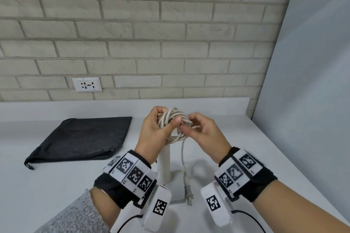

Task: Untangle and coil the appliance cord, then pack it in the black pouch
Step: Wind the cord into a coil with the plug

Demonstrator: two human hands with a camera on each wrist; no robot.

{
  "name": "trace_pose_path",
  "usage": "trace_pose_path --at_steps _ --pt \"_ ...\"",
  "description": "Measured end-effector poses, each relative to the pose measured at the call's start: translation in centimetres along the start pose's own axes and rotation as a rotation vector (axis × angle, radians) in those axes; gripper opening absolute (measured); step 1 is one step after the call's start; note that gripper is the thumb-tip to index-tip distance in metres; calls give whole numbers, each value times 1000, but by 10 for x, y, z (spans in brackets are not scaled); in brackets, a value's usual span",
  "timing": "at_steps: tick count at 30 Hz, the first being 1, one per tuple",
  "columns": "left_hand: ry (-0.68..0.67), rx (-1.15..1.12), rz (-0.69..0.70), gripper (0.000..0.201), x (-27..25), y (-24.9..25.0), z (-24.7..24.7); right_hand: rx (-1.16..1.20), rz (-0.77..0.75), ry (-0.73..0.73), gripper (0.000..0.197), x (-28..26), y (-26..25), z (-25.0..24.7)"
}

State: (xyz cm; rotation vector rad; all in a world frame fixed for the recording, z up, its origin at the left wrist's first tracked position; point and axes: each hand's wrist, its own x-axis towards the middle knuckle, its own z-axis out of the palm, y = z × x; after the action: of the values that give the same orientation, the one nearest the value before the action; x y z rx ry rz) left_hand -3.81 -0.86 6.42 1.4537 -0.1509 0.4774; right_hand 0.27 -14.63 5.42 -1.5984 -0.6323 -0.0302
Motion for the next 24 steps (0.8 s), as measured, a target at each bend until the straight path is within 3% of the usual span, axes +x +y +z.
trace_pose_path --at_steps 2,5,9,12,15,21,24 --pt "15 -16 -19 21 0 1 1 -242 -188 214 25 -1 0 2" --pt "36 5 -11 27 0 0 3 -511 -446 239 14 -3 -1 5" --pt "38 19 22 31 -1 1 7 -618 -553 261 13 -2 -2 10" --pt "58 20 26 37 0 3 7 -657 -458 210 16 -5 -2 17" --pt "79 12 28 20 0 3 5 -650 -328 166 19 -7 -5 24" --pt "32 10 53 15 -4 -1 14 -529 -112 300 8 6 -17 27" --pt "62 71 98 13 -3 -2 15 -508 -105 284 13 4 -14 31"
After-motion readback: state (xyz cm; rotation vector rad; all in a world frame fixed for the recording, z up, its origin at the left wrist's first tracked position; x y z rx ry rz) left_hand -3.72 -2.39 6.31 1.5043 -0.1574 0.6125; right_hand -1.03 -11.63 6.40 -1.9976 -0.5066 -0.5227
